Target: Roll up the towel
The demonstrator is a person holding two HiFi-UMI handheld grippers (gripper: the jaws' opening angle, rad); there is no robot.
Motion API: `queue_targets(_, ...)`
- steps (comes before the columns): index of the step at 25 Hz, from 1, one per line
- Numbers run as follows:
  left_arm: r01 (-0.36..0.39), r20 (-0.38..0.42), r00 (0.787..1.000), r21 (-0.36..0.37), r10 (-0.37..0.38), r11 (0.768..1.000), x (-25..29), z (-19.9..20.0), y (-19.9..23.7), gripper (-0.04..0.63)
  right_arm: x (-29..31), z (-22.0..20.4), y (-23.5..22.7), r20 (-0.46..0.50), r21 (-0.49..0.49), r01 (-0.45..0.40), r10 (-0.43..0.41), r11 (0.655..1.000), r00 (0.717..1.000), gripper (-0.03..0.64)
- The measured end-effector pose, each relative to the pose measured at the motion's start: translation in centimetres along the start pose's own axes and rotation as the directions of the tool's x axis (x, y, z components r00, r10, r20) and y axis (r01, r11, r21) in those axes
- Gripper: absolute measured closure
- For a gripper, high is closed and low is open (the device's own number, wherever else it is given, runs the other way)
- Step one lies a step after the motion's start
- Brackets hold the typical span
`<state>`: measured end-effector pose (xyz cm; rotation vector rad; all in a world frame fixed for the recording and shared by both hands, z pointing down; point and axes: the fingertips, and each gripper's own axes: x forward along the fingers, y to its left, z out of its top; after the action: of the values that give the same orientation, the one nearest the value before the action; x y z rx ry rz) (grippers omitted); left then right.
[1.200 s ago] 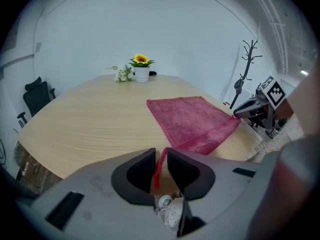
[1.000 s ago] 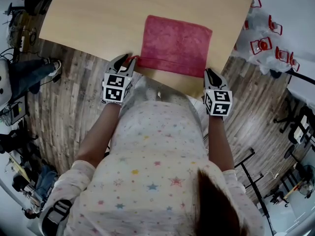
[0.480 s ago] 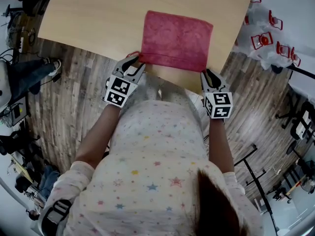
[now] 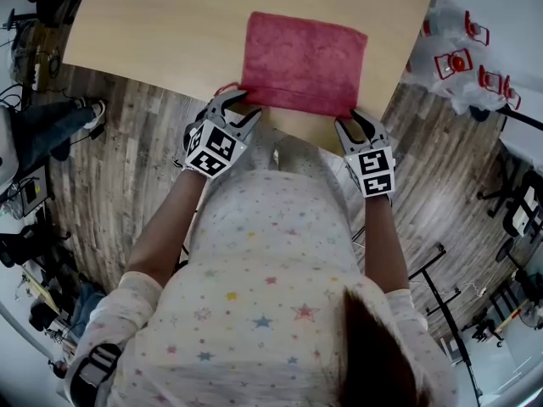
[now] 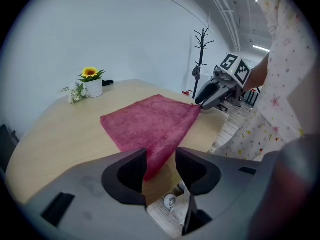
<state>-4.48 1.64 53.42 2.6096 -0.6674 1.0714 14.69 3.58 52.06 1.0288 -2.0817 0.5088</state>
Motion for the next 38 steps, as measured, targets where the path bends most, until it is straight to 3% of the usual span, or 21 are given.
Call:
queue_targets(9,0.042,-0.036,0.999,0.027,-0.041,0.999,0.4,-1.2,-0.6,0.436,0.4,-1.0,0.1,-0.06,-0.076,-0.069,0.064,0.995,0.996,0.462)
queue_targets(14,0.054,-0.063,0.997,0.086,-0.049,0.995,0.8,-1.7,-0.5,0.436,0.9,-1.6,-0.2,-0.105,-0.132,-0.084,0.07,0.988,0.992,0.462)
queue_targets(22,0.09,-0.072,0.994,0.123,-0.081,0.988,0.5,-1.9,-0.5,0.439,1.3,-2.3,0.0,-0.143,-0.185,-0.101,0.075,0.978,0.987,0.476)
queue_targets(26,0.09,-0.094,0.993,0.16,-0.075,0.983,0.4,-2.0,-0.1,0.469,1.3,-2.5,0.0,-0.184,-0.272,-0.114,0.065,0.955,0.981,0.503)
queue_targets(28,0.062,-0.103,0.994,0.175,-0.044,0.983,0.4,-2.1,0.5,0.554,1.2,-2.5,-0.3,-0.193,-0.303,-0.107,0.049,0.947,0.98,0.532)
queue_targets(32,0.06,-0.097,0.994,0.177,-0.043,0.982,0.1,-2.1,0.9,0.554,0.8,-2.1,-0.7,-0.178,-0.319,-0.087,0.031,0.944,0.983,0.584)
queue_targets(38,0.089,-0.106,0.992,0.206,-0.069,0.974,-0.5,-2.5,0.5,0.568,0.4,-2.5,0.0,-0.194,-0.36,-0.127,0.059,0.924,0.979,0.6)
